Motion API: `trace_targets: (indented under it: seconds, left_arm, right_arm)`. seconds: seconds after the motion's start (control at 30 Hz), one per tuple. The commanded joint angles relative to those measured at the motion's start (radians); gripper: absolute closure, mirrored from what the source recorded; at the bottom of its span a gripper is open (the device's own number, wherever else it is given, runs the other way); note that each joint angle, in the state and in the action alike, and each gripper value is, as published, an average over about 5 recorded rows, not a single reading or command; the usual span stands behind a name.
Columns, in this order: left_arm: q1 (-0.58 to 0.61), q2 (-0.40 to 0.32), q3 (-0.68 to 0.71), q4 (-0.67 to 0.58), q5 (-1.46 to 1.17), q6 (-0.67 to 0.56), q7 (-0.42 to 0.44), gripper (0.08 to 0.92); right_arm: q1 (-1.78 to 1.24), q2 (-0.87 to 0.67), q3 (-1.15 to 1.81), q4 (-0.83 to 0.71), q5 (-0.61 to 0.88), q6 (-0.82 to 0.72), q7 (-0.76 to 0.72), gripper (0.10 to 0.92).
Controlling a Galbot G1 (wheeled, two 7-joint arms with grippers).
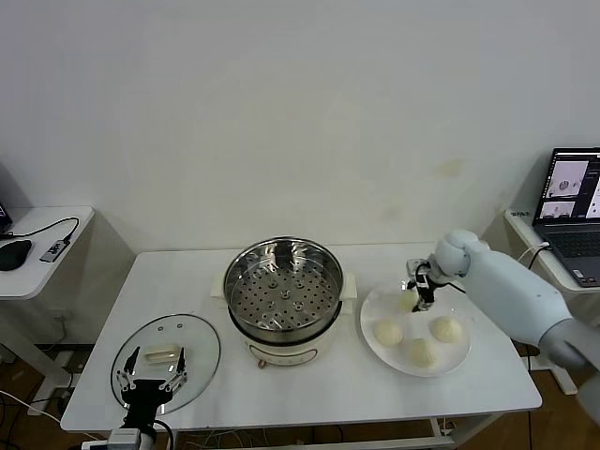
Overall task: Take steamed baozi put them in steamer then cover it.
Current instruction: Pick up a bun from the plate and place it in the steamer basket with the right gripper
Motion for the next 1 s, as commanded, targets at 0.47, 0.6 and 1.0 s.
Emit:
trace_targets:
  seconds: [0.47, 0.6, 1.0]
  left_arm:
    - [-0.012, 0.031, 0.018, 0.009, -0.163, -0.066, 0.039, 0.177]
    - [-0.016, 0.028, 0.016, 0.014, -0.159, -0.07, 0.036, 0.177]
    - [-0.016, 0.025, 0.009, 0.008, -0.129, -0.079, 0.032, 0.177]
  right_arm:
    - [0.518, 0.081, -0.349, 0.174, 0.422, 0.066, 0.04, 0.423]
    - [0.532, 0.211, -0.38, 0.124, 0.452, 0.107, 0.056, 0.423]
    - [0.482, 0.476, -0.482, -0.039, 0.312, 0.335, 0.116, 0.415]
